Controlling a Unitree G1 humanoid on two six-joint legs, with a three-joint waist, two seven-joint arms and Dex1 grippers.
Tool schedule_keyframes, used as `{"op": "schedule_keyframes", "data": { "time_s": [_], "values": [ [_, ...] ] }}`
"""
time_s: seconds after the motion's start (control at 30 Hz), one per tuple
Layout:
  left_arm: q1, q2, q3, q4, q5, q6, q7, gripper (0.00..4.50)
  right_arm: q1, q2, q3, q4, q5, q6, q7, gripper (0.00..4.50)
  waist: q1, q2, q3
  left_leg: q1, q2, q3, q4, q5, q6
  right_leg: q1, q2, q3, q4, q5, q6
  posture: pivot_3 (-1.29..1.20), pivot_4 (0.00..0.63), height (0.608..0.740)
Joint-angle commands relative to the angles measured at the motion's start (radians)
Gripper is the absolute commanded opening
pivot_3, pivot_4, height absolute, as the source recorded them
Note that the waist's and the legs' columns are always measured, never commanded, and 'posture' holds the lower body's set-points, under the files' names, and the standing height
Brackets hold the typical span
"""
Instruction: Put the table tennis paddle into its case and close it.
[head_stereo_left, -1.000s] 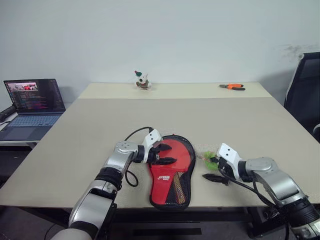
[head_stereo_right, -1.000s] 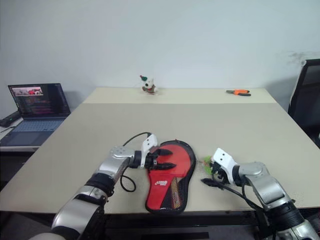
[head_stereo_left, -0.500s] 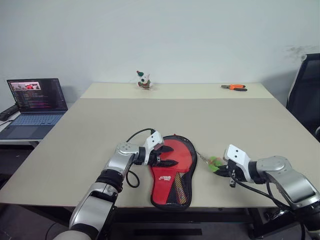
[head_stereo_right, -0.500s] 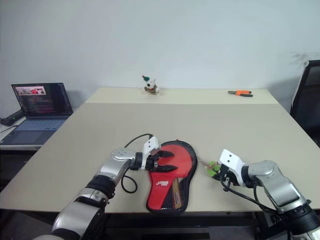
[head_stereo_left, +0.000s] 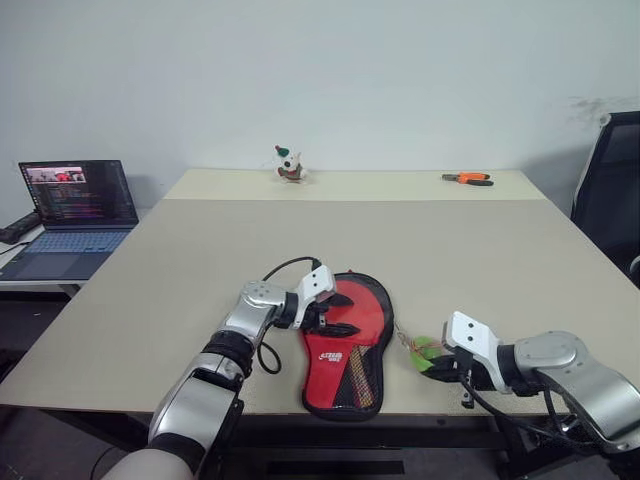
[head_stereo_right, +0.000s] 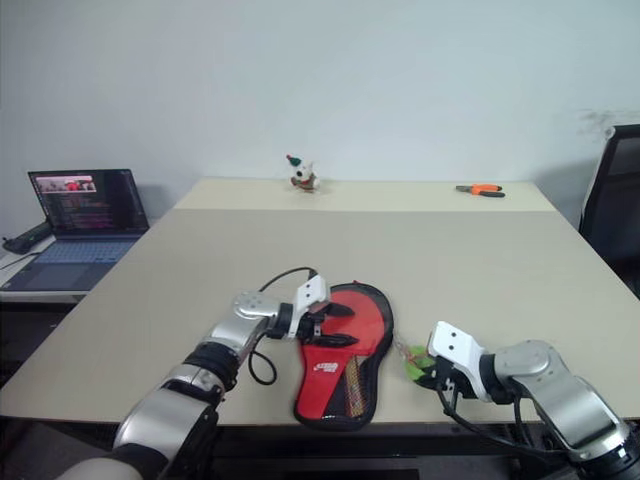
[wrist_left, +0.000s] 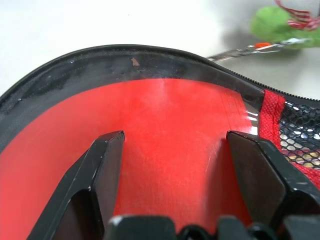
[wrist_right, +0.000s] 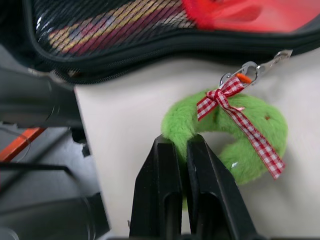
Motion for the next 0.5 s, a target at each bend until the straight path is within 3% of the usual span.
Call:
{"op": "schedule_keyframes", "data": {
  "time_s": [0.03,0.27,0.5],
  "values": [
    [0.013,-0.020,-0.035,0.065,0.059,-0.014,0.025,3.55,0.074,-0.060,-0.028,-0.150,0.062,0.036,0.038,0.08,0.003,0.000,-0.001,0.000,0.000,0.000,0.000,0.000,0.000,0.000,0.000,0.000,0.000,0.000,0.000,0.00,0.150,0.740],
    [-0.017,-0.050,-0.034,0.111,0.076,-0.025,0.040,3.55,0.174,-0.103,-0.029,-0.304,0.119,0.084,0.019,0.08,0.014,0.000,-0.002,0.009,-0.001,-0.001,-0.001,0.000,0.000,0.013,-0.001,-0.003,-0.005,-0.003,0.005,0.00,0.150,0.740],
    [-0.042,-0.077,-0.029,0.146,0.083,-0.024,0.064,3.55,0.254,-0.087,-0.043,-0.463,0.229,0.194,-0.044,0.08,0.026,-0.001,-0.003,0.009,0.000,-0.002,-0.001,0.000,0.000,0.013,-0.001,-0.004,-0.006,-0.003,0.005,0.00,0.150,0.740]
  ]
}}
